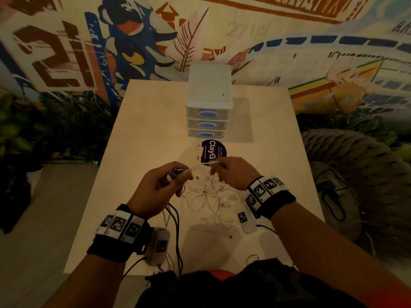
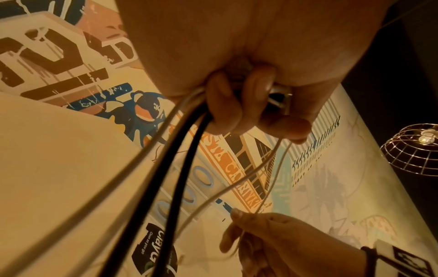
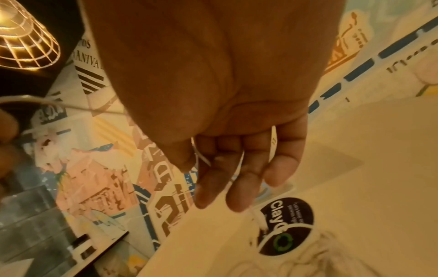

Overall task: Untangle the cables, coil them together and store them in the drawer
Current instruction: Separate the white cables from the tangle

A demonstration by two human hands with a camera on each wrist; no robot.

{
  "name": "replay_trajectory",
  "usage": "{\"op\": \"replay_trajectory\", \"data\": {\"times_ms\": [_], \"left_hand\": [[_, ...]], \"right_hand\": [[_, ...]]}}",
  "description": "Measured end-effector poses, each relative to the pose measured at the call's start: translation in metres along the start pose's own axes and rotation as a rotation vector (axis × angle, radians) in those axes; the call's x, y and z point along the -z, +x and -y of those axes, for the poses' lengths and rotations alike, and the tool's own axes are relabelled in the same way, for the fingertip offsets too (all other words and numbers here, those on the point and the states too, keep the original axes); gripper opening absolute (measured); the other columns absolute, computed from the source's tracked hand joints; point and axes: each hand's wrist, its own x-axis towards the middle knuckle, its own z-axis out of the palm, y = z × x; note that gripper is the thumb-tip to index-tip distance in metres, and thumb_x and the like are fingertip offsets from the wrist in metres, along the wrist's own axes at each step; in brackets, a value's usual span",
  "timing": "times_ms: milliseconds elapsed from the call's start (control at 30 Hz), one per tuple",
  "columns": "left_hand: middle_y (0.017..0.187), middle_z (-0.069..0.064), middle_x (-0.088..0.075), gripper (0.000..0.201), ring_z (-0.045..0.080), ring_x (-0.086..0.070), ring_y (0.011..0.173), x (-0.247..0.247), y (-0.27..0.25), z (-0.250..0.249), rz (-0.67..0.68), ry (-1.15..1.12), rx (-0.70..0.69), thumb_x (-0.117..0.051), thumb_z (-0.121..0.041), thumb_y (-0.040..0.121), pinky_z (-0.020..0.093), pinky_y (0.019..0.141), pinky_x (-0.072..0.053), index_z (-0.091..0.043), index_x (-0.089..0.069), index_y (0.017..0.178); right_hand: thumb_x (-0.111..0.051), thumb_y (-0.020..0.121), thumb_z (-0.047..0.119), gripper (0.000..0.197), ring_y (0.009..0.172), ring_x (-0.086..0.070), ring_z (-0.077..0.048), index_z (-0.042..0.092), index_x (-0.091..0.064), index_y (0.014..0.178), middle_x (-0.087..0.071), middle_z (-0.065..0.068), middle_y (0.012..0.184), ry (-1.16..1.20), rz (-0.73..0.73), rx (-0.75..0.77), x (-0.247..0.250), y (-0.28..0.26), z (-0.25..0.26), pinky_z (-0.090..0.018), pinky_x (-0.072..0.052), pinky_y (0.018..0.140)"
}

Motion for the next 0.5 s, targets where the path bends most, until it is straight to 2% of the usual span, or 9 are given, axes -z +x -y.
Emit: {"op": "replay_trajectory", "data": {"times_ms": [67,167,200,267,333,400,433,500], "left_hand": [[0.059,0.005,-0.058,0.020,0.012,-0.055,0.054,0.003,-0.001,0.003,-0.029,-0.037,-0.002,-0.057,-0.027,0.103,0.021,0.058,-0.043,-0.019,-0.068,0.088],[0.055,0.003,-0.054,0.029,0.012,-0.050,0.050,0.007,-0.003,0.003,-0.092,-0.130,-0.015,-0.057,-0.035,0.097,0.017,0.054,-0.039,-0.012,-0.065,0.083],[0.053,0.002,-0.052,0.030,0.013,-0.049,0.049,0.009,-0.004,0.004,-0.107,-0.144,-0.016,-0.057,-0.037,0.095,0.019,0.053,-0.038,-0.012,-0.064,0.080],[0.051,-0.002,-0.048,0.031,0.015,-0.045,0.047,0.012,-0.004,0.009,-0.117,-0.162,-0.007,-0.058,-0.038,0.093,0.023,0.052,-0.037,-0.014,-0.061,0.074],[0.050,-0.002,-0.046,0.034,0.015,-0.042,0.047,0.015,-0.004,0.013,-0.103,-0.141,0.001,-0.059,-0.039,0.092,0.026,0.052,-0.035,-0.012,-0.059,0.071],[0.051,-0.003,-0.046,0.038,0.013,-0.043,0.048,0.016,-0.003,0.015,-0.088,-0.084,0.008,-0.060,-0.042,0.091,0.026,0.053,-0.037,-0.009,-0.058,0.072],[0.053,-0.003,-0.048,0.038,0.012,-0.045,0.049,0.016,-0.002,0.014,-0.090,-0.060,0.007,-0.060,-0.043,0.090,0.025,0.054,-0.039,-0.010,-0.058,0.072],[0.055,-0.001,-0.052,0.035,0.010,-0.049,0.052,0.014,-0.001,0.011,-0.109,-0.047,0.006,-0.062,-0.041,0.091,0.020,0.056,-0.041,-0.011,-0.057,0.074]], "right_hand": [[-0.048,0.100,0.048,0.033,0.076,-0.068,-0.017,0.026,-0.071,0.089,-0.072,0.003,0.078,-0.023,-0.027,-0.070,0.004,0.002,-0.015,-0.044,-0.057,0.082],[-0.053,0.100,0.037,0.020,0.076,-0.069,-0.016,0.031,-0.066,0.086,-0.074,0.003,0.083,0.062,-0.065,-0.143,0.009,-0.001,-0.035,-0.046,-0.057,0.085],[-0.054,0.100,0.034,0.017,0.079,-0.070,-0.017,0.030,-0.065,0.088,-0.074,0.004,0.086,0.090,-0.114,-0.138,0.011,-0.002,-0.041,-0.044,-0.057,0.086],[-0.061,0.098,0.029,0.008,0.088,-0.069,-0.012,0.031,-0.065,0.091,-0.073,0.011,0.093,0.127,-0.262,-0.080,0.016,-0.007,-0.048,-0.033,-0.054,0.089],[-0.065,0.095,0.018,0.015,0.089,-0.066,-0.001,0.033,-0.065,0.094,-0.072,0.016,0.097,0.170,-0.423,0.025,0.024,-0.014,-0.049,-0.019,-0.051,0.084],[-0.064,0.094,0.008,0.024,0.091,-0.066,0.003,0.031,-0.067,0.101,-0.072,0.017,0.101,0.207,-0.513,0.082,0.036,-0.022,-0.047,-0.011,-0.048,0.079],[-0.063,0.093,0.005,0.030,0.094,-0.066,0.002,0.031,-0.068,0.107,-0.071,0.016,0.105,0.205,-0.534,0.093,0.042,-0.025,-0.048,-0.012,-0.048,0.080],[-0.059,0.091,0.000,0.043,0.100,-0.067,-0.004,0.032,-0.066,0.119,-0.070,0.013,0.111,0.234,-0.510,0.094,0.054,-0.032,-0.051,-0.022,-0.053,0.088]]}}
